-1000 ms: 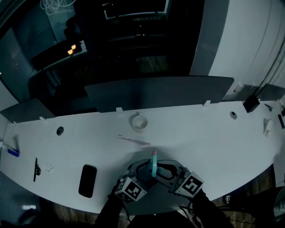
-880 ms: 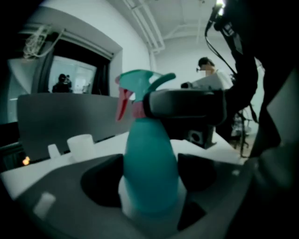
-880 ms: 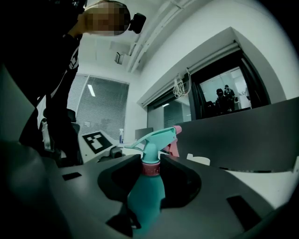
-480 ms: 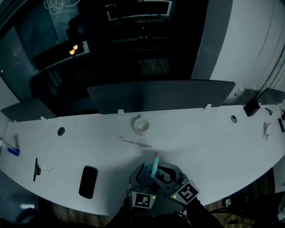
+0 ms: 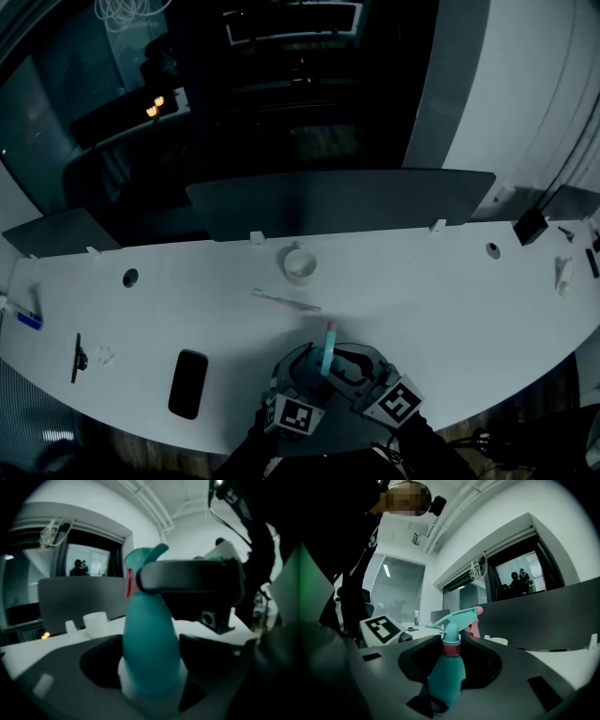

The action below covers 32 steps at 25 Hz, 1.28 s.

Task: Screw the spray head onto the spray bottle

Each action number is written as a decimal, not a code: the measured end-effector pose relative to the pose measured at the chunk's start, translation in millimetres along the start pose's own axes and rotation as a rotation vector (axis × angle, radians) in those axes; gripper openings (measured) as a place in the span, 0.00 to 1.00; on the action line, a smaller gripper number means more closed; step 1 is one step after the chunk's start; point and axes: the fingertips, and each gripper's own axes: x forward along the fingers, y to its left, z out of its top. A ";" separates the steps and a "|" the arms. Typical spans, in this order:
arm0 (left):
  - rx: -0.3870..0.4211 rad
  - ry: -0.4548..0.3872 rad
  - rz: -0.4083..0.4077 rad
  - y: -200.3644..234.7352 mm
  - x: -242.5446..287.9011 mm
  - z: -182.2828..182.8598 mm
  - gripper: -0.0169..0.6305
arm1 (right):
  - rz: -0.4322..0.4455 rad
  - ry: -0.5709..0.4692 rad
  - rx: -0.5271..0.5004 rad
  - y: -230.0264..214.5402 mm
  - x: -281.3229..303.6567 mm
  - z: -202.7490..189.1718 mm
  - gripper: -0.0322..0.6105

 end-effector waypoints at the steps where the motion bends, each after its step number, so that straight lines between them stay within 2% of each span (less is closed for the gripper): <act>1: -0.041 0.015 0.109 3.4 -1.4 -0.3 0.61 | -0.031 -0.005 0.000 0.8 0.4 -0.5 0.24; 3: -0.118 0.044 0.298 8.1 -4.1 -2.4 0.61 | -0.069 -0.016 0.014 3.1 1.3 -0.6 0.24; 4: -0.148 0.044 0.346 8.8 -5.0 -2.8 0.61 | -0.072 -0.019 0.023 3.9 1.4 -0.5 0.24; 5: -0.163 0.023 0.348 8.9 -5.3 -0.8 0.62 | -0.067 -0.016 0.032 4.1 1.4 -1.0 0.24; 6: -0.155 -0.017 0.306 8.8 -5.5 3.2 0.62 | -0.054 -0.005 0.042 3.8 1.4 -2.0 0.24; 8: -0.073 -0.073 0.126 6.8 -7.7 6.5 0.63 | 0.000 0.017 0.046 4.3 2.3 -3.2 0.24; 9: -0.016 -0.058 0.012 4.5 -8.7 3.0 0.67 | 0.036 0.026 0.041 5.0 3.1 -2.9 0.24; 11: 0.073 0.015 -0.196 -2.0 -7.6 -5.8 0.68 | 0.098 0.046 0.027 5.2 3.4 -2.4 0.24; 12: 0.092 0.041 -0.265 -4.8 -6.8 -8.2 0.65 | 0.114 0.055 0.022 4.8 3.3 -2.5 0.24; 13: 0.097 0.055 -0.300 -6.3 -6.6 -9.3 0.61 | 0.117 0.057 0.018 4.3 3.2 -2.7 0.24; 14: 0.091 0.057 -0.299 -6.4 -6.9 -8.6 0.60 | 0.108 0.053 0.017 3.8 2.9 -2.9 0.24; 16: 0.054 0.031 -0.195 -3.4 -6.8 -4.8 0.60 | 0.062 0.031 0.026 2.5 2.1 -2.5 0.24; 18: -0.013 0.012 0.001 1.6 -6.7 -5.1 0.60 | 0.008 0.010 0.032 3.0 2.1 -2.2 0.24; 21: -0.134 0.048 0.303 8.2 -12.2 -8.4 0.59 | -0.029 0.000 0.023 8.5 4.4 -1.9 0.24; 22: -0.165 0.050 0.368 9.3 -14.3 -8.5 0.59 | -0.029 0.001 0.025 10.4 4.9 -1.7 0.24; 23: -0.189 0.040 0.396 9.7 -15.8 -7.0 0.59 | -0.028 0.005 0.027 11.5 4.9 -2.0 0.24; 24: -0.206 0.015 0.382 9.9 -16.4 -4.6 0.59 | -0.024 0.008 0.029 11.8 4.6 -2.4 0.24; 25: -0.216 -0.021 0.331 10.0 -16.5 -1.9 0.59 | -0.017 0.012 0.030 11.8 4.3 -3.0 0.24; 27: -0.192 -0.076 0.144 9.1 -16.3 0.8 0.66 | 0.014 0.023 0.040 12.7 4.1 -4.0 0.24; 28: -0.149 -0.065 0.019 6.6 -15.2 -1.0 0.67 | 0.034 0.028 0.046 13.1 4.2 -4.1 0.24; 30: -0.019 0.016 -0.216 -2.4 -11.6 -9.2 0.67 | 0.075 0.035 0.049 13.0 4.3 -3.7 0.24; 31: 0.038 0.054 -0.293 -6.5 -10.6 -13.2 0.64 | 0.089 0.040 0.052 12.6 4.2 -3.7 0.24; 32: 0.069 0.074 -0.329 -8.4 -10.5 -16.2 0.62 | 0.097 0.043 0.054 12.2 4.4 -3.9 0.24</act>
